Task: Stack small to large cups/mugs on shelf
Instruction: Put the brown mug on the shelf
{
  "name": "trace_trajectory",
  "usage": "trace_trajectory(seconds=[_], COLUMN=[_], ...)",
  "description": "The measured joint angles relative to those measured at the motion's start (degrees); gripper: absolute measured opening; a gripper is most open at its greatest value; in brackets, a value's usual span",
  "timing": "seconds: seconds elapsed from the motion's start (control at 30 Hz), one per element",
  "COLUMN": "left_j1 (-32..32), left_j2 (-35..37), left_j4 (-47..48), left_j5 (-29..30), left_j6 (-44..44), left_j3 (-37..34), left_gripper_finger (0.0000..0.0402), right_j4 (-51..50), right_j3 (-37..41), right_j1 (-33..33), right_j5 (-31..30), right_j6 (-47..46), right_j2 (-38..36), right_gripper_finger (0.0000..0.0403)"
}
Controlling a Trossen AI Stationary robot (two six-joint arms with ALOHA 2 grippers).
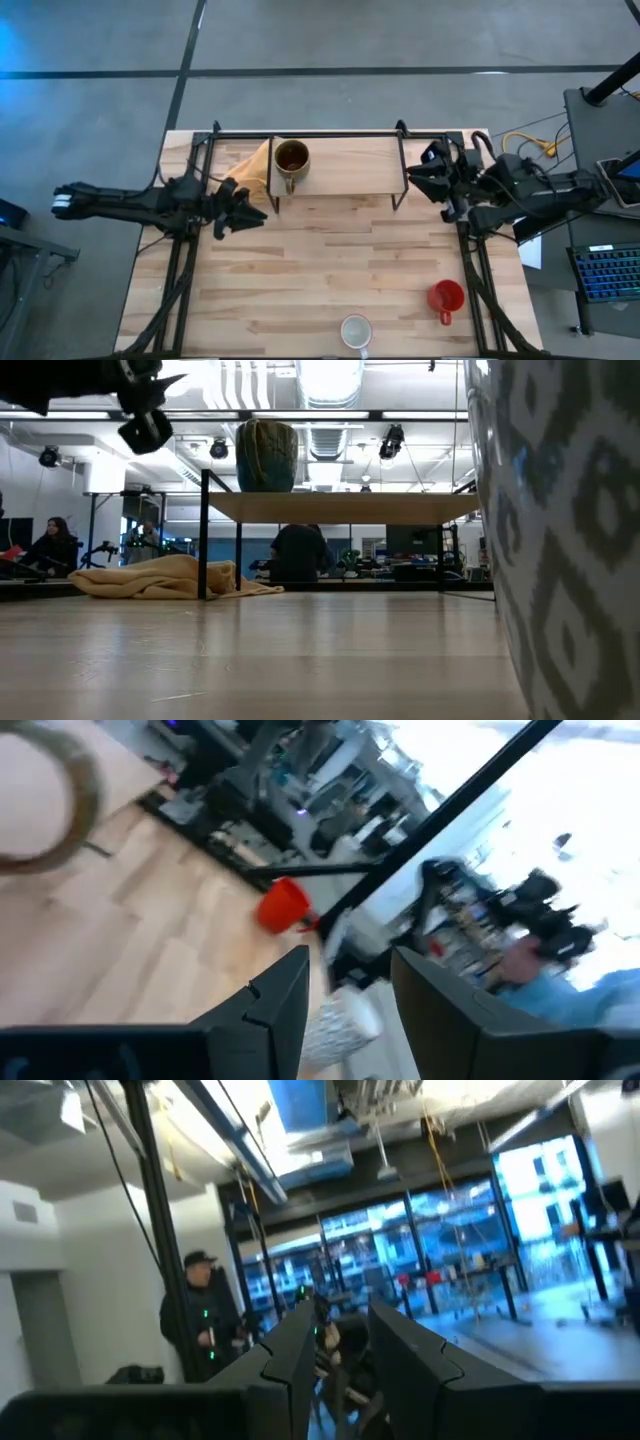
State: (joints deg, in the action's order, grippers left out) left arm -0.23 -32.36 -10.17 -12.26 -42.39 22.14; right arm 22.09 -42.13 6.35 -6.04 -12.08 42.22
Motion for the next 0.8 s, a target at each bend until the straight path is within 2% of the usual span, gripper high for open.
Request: trace_trajectory(seconds=[0.1, 0.2, 0.4, 0.5, 0.6, 0.7, 0.8], left_j1=[-0.02, -0.25, -0.28, -0.26, -0.26, -0.37, -0.63], left_j2=[1.92, 3.57, 6.80, 8.28, 8.62, 6.76, 3.10], left_j4=[3.41, 2.75, -9.96, -12.71, -11.10, -5.80, 2.93], left_j5=[-0.16, -0.15, 1.97, 6.13, 8.70, 8.04, 7.02], left_j6=[1.19, 0.83, 0.77, 0.81, 0.81, 1.99, 6.30], left_j3=[-2.46, -6.58, -12.44, -12.35, -10.48, -6.87, -0.12], left_gripper_finger=[0.0130, 0.0130, 0.0130, 0.0130, 0.0130, 0.0130, 0.0130], right_j4=[-1.82, -2.22, -2.80, -3.21, -3.92, -3.93, -3.99], right_j3=[-2.07, -3.62, -5.60, -5.80, -6.19, -6.27, -6.27], right_j1=[0.00, 0.02, 0.00, 0.00, 0.00, 0.00, 0.00], right_j5=[0.48, 2.36, 2.99, 2.98, 2.12, 1.08, 0.87], right_j6=[-1.71, -3.67, -4.52, -4.50, -4.48, -4.39, -4.37], right_j2=[2.29, 4.59, 6.37, 6.31, 6.34, 6.73, 7.42], right_gripper_finger=[0.0091, 0.0091, 0.0091, 0.0089, 0.0085, 0.0079, 0.0074])
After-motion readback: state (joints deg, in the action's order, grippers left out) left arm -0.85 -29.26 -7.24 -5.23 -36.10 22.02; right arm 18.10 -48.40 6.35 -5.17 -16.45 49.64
